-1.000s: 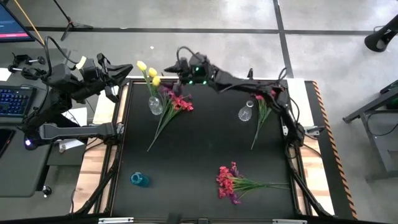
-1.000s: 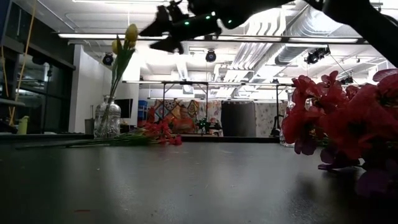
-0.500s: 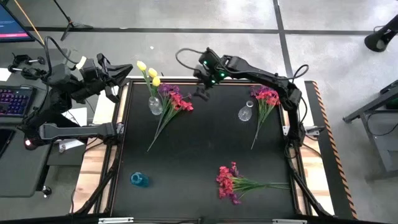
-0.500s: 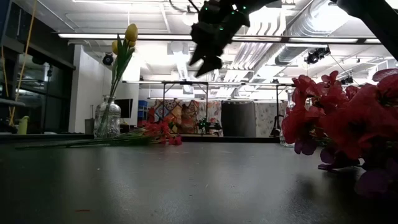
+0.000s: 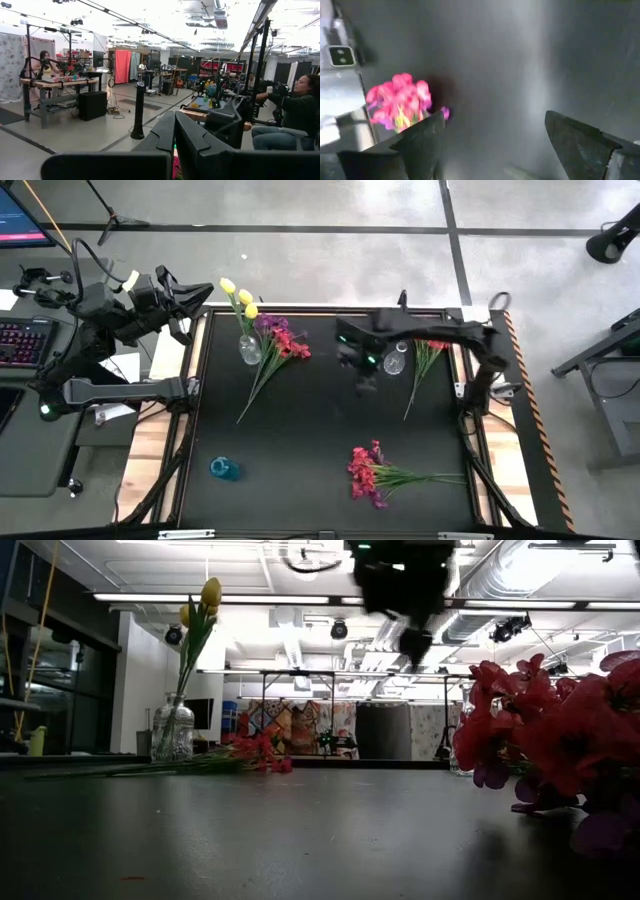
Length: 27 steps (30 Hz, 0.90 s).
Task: Sort flowers into vase by color
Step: Put the top right red flowers into the right transparent vase
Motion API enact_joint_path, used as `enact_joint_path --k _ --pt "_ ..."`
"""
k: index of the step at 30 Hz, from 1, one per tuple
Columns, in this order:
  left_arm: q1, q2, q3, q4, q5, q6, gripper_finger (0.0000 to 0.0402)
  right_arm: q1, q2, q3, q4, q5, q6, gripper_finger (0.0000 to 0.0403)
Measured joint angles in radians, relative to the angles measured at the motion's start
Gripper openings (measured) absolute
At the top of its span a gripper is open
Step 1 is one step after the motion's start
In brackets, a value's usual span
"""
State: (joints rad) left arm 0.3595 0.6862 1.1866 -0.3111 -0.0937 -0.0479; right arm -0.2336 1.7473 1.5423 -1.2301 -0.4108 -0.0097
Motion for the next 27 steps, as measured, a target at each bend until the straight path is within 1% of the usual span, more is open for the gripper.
enact_joint_path --k 3,6,8,11,12,14,16,18,21,23,27 --pt "0.0 0.0 0.0 0.0 0.0 0.0 0.0 0.027 -0.195 -0.277 0.128 0.012 0.212 0.0334" --pt "0.0 0.0 0.0 0.0 0.0 0.0 0.0 0.078 -0.408 -0.514 0.227 0.061 0.525 0.0334" --pt "0.0 0.0 0.0 0.0 -0.005 0.0 0.0 0.117 -0.533 -0.635 0.248 0.137 0.777 0.0334" --pt "0.0 0.0 0.0 0.0 -0.009 0.0 0.0 0.15 -0.684 -0.763 0.23 0.293 1.132 0.0334" --pt "0.0 0.0 0.0 0.0 -0.012 0.0 0.0 0.151 -0.724 -0.797 0.221 0.341 1.235 0.0334" --pt "0.0 0.0 0.0 0.001 -0.022 0.0 0.0 0.141 -0.784 -0.862 0.218 0.435 1.385 0.0334" --pt "0.0 0.0 0.0 0.001 -0.024 -0.001 0.0 0.116 -0.815 -0.925 0.221 0.501 1.479 0.0334" --pt "0.0 0.0 0.0 0.001 -0.024 -0.001 0.0 0.084 -0.819 -0.98 0.229 0.519 1.547 0.0334" --pt "0.0 0.0 0.0 0.001 -0.024 -0.002 0.0 0.041 -0.791 -1.023 0.308 0.556 1.553 0.0333" --pt "0.0 0.0 0.0 0.002 -0.025 -0.004 0.0 0.016 -0.767 -1.03 0.329 0.591 1.553 0.0327" --pt "0.0 0.0 0.0 0.002 -0.025 -0.004 0.0 -0.018 -0.719 -1.029 0.329 0.635 1.529 0.0292"
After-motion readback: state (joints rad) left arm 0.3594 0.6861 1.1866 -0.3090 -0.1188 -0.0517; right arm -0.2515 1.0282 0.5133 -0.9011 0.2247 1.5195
